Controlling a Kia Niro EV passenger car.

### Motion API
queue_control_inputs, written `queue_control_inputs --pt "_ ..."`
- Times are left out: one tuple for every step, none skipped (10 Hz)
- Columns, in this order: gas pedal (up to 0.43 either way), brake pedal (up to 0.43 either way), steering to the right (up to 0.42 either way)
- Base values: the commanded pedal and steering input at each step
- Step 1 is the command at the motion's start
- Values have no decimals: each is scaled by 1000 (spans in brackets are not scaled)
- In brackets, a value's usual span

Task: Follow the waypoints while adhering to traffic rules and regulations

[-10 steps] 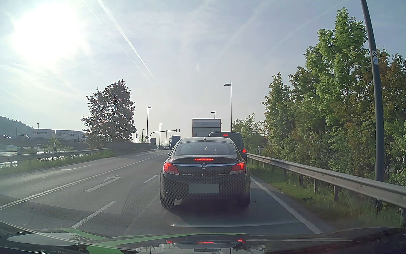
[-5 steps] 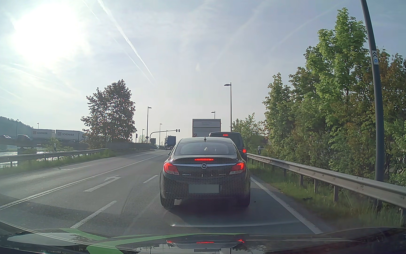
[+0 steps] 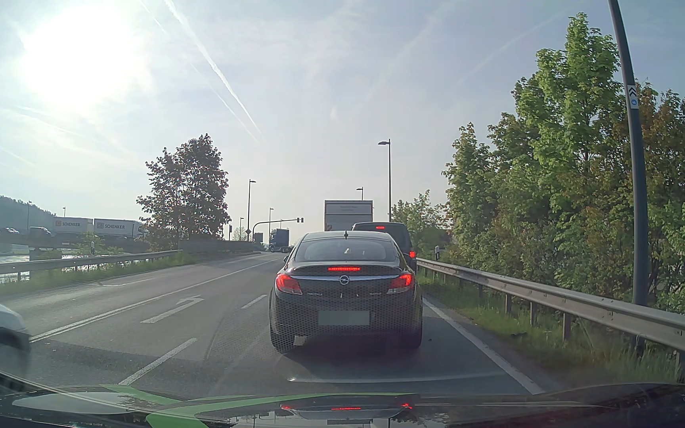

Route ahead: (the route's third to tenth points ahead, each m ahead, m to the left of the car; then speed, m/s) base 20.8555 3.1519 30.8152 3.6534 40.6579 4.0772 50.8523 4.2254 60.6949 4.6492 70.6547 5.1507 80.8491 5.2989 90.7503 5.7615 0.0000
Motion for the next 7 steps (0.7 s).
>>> queue_control_inputs --pt "0 463 3" --pt "0 463 3" --pt "0 463 3" --pt "0 463 3" --pt "0 463 3" --pt "0 463 3" --pt "0 463 3"
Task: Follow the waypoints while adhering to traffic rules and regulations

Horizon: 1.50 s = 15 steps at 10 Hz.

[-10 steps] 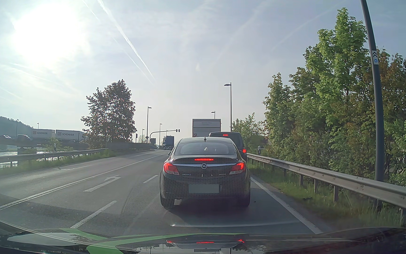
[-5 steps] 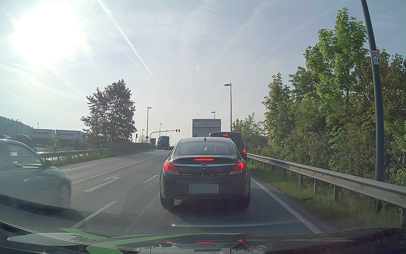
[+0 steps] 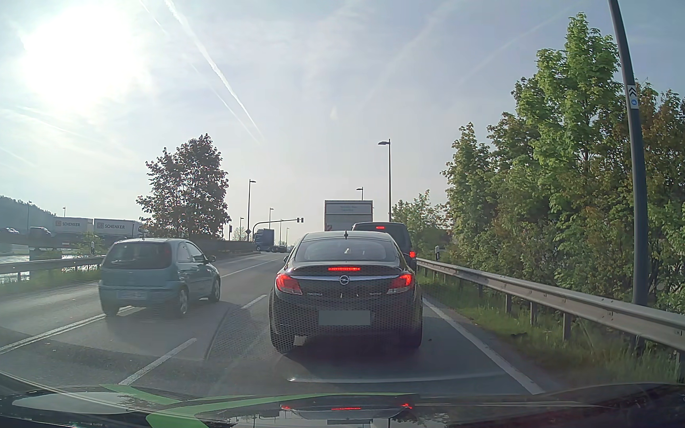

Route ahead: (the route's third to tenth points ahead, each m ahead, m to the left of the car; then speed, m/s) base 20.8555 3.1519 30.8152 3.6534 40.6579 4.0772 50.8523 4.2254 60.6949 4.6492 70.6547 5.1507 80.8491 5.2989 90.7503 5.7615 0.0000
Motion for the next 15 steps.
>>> queue_control_inputs --pt "0 463 3" --pt "0 463 3" --pt "0 463 3" --pt "0 463 3" --pt "0 463 3" --pt "0 463 3" --pt "0 463 3" --pt "0 463 3" --pt "0 463 3" --pt "0 463 3" --pt "0 463 3" --pt "0 463 3" --pt "0 463 3" --pt "0 463 3" --pt "0 463 3"
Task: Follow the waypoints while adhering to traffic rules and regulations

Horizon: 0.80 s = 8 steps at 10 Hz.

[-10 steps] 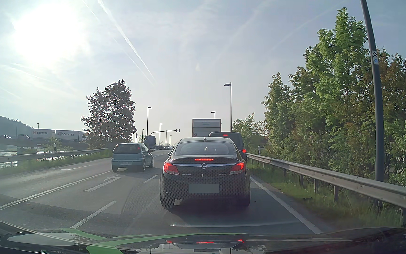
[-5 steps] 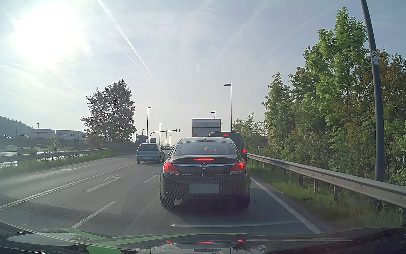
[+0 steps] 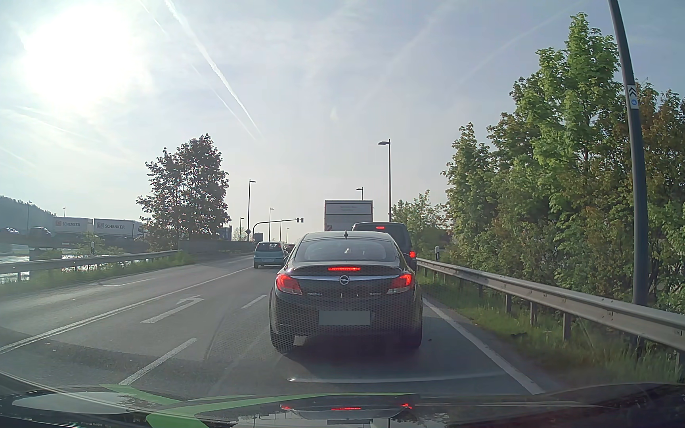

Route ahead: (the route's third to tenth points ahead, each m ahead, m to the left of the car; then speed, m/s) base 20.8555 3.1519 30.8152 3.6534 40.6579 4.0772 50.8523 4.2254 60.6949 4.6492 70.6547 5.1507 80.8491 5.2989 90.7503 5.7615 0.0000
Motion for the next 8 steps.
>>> queue_control_inputs --pt "0 463 3" --pt "0 463 3" --pt "0 463 3" --pt "0 463 3" --pt "0 463 3" --pt "0 463 3" --pt "0 463 3" --pt "0 463 3"
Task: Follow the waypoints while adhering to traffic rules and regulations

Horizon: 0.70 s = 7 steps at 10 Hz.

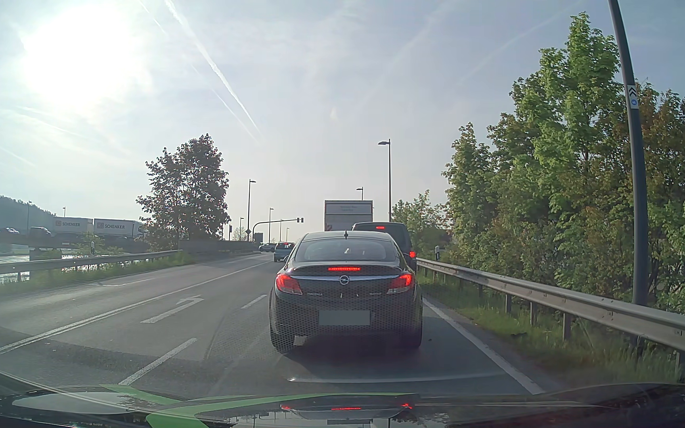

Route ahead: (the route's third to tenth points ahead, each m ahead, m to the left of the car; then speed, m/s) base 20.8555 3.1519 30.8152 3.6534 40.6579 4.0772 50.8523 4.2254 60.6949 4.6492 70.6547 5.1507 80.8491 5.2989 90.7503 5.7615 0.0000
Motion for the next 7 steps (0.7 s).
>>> queue_control_inputs --pt "0 463 3" --pt "0 463 3" --pt "0 463 3" --pt "0 463 3" --pt "0 463 3" --pt "0 463 3" --pt "0 457 3"
